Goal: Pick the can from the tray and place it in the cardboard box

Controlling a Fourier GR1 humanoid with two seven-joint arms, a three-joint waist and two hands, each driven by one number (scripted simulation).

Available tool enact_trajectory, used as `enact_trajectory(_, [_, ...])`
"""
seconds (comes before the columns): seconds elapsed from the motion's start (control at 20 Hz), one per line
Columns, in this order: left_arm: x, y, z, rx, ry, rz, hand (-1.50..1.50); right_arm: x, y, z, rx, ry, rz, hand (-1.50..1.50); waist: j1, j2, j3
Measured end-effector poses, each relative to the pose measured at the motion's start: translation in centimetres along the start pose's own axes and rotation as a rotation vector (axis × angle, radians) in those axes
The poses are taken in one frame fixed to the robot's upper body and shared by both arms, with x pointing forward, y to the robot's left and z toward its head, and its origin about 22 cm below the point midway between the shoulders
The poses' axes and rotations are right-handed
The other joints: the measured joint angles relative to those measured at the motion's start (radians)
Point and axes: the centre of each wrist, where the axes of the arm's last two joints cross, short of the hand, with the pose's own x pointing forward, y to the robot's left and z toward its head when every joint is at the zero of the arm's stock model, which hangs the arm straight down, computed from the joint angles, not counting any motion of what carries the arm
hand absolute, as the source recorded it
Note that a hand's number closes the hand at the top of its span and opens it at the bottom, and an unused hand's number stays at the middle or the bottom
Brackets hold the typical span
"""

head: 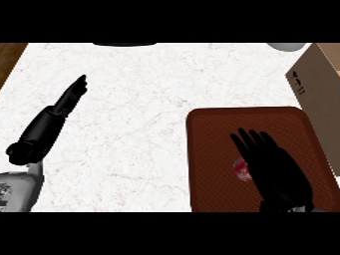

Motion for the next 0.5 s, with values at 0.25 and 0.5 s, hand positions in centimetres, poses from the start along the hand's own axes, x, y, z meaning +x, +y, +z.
enact_trajectory(0.25, [0.2,0.1,-0.3,-0.002,-0.001,-0.001,0.00,-0.4,1.5,-1.8,0.023,-0.022,-0.009,-1.50,0.001,0.000,0.000])
enact_trajectory(0.5, [0.6,0.0,-0.3,-0.003,0.002,-0.004,0.00,-0.8,2.8,-2.5,0.036,-0.006,-0.007,-1.50,0.000,0.000,0.000])
